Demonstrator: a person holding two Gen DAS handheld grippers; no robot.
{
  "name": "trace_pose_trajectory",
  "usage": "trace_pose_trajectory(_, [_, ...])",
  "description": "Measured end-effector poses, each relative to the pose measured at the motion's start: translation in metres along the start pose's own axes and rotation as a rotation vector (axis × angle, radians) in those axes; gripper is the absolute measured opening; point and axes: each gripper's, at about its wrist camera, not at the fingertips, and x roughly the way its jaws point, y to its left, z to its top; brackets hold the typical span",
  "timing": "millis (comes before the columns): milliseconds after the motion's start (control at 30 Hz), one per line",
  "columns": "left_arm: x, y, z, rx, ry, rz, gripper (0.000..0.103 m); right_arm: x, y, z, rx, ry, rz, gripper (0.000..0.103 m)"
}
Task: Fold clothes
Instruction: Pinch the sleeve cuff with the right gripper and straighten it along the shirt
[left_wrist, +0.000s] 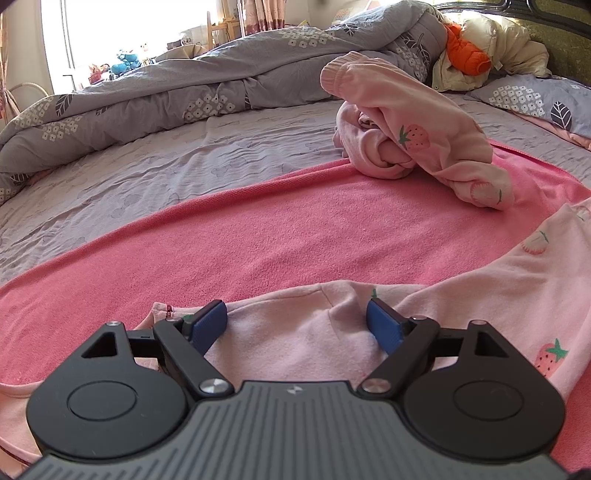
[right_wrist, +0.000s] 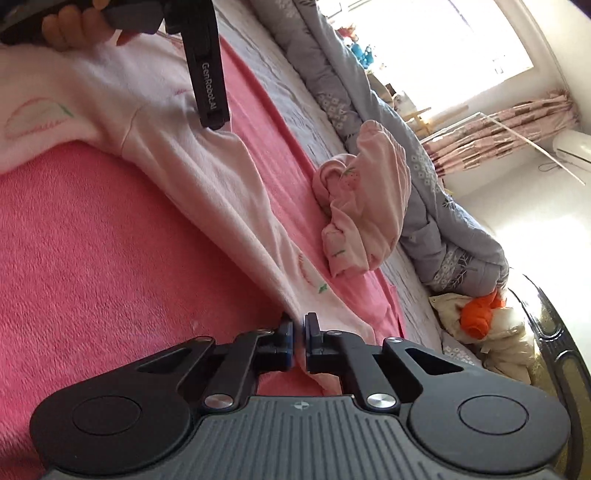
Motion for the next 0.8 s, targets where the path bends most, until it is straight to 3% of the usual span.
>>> trace_pose_trajectory(233, [-0.013, -0.011, 0.002, 0.057, -0.03, 0.027, 0.084, 0.018, -0.014, -0.032, -0.029, 0.115, -0.04, 0.007])
trace_pose_trajectory(300, [-0.026, -0.019, 0.003, 0.079, -0.06, -0.038, 0.085, 0.019, -0.021, -0.038, -0.018, 0.113, -0.054, 0.011])
trace_pose_trajectory(367, [-0.033, -0.029, 0.002, 0.118, -0.069, -0.1, 0.085, 0.019, -0.025, -0.04, -0.046, 0.105, -0.076, 0.035])
trace_pose_trajectory(433, [-0.033, -0.04, -0.001, 0.156, -0.046, -0.15, 0.085, 0.018, -0.03, -0.042, -0.079, 0.098, -0.076, 0.04])
trace_pose_trajectory(600, [-0.026, -0.043, -0.003, 0.164, 0.007, -0.202, 0.085, 0.032, -0.035, -0.047, -0.218, 0.117, -0.024, 0.04])
trace_pose_trajectory(733, [-0.025, -0.042, -0.005, 0.165, 0.021, -0.247, 0.085, 0.051, -0.031, -0.047, -0.322, 0.125, -0.015, 0.035])
trace_pose_trajectory(800, [-0.025, -0.043, -0.007, 0.182, 0.012, -0.247, 0.085, 0.065, -0.031, -0.049, -0.359, 0.175, -0.053, 0.006])
